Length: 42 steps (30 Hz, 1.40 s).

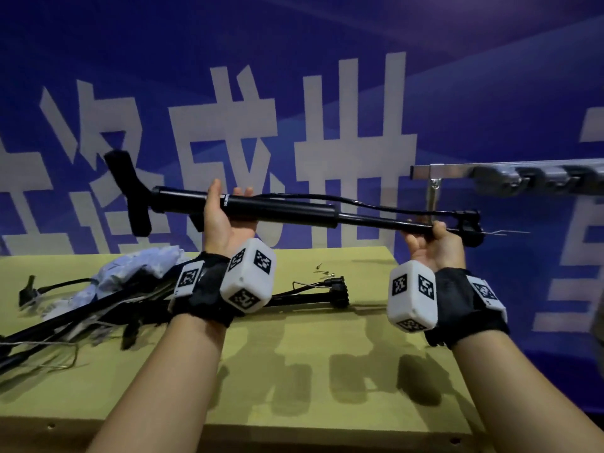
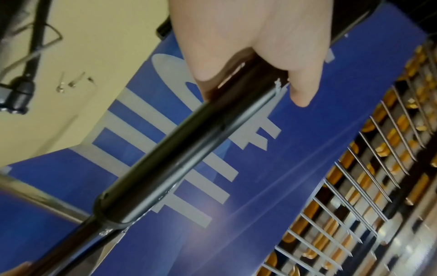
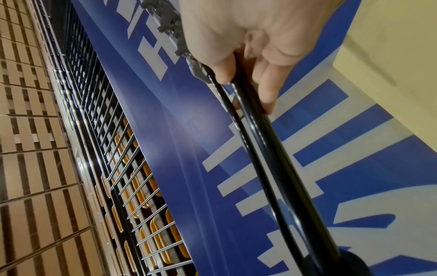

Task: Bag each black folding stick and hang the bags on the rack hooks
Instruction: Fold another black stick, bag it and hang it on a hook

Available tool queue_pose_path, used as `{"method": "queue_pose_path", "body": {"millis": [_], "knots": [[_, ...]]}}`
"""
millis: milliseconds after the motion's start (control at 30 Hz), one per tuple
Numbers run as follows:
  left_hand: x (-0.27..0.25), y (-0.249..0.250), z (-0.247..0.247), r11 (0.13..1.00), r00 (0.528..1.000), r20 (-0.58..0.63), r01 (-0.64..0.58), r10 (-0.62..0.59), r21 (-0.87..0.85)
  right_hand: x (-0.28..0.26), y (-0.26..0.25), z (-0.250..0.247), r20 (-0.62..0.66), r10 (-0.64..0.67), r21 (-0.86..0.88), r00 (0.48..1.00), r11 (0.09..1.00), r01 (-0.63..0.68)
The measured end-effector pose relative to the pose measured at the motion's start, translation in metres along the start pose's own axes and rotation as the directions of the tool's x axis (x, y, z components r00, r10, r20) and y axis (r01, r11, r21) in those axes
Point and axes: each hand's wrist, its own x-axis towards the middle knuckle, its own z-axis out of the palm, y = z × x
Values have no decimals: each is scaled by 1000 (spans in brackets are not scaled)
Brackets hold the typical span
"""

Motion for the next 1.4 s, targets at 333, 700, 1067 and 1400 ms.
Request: {"method": "queue_pose_path", "body": {"millis": [333,700,1067,1400], "knots": [[47,-48,-68,990,999,12,50,-49,-131,26,37,-28,7,-26,-37,1000,999,27],[39,-48,-87,997,996,-89,-17,10,-75,24,48,-35,-1,-74,-174,997,982,73],[37,-48,-103,991,982,-188,-52,29,-119,7,40,-32,-150,-71,-16,986,997,69],[34,-39,-103,986,981,-166,-118,97,-121,11,29,-41,-247,-85,26,965,995,94]]}}
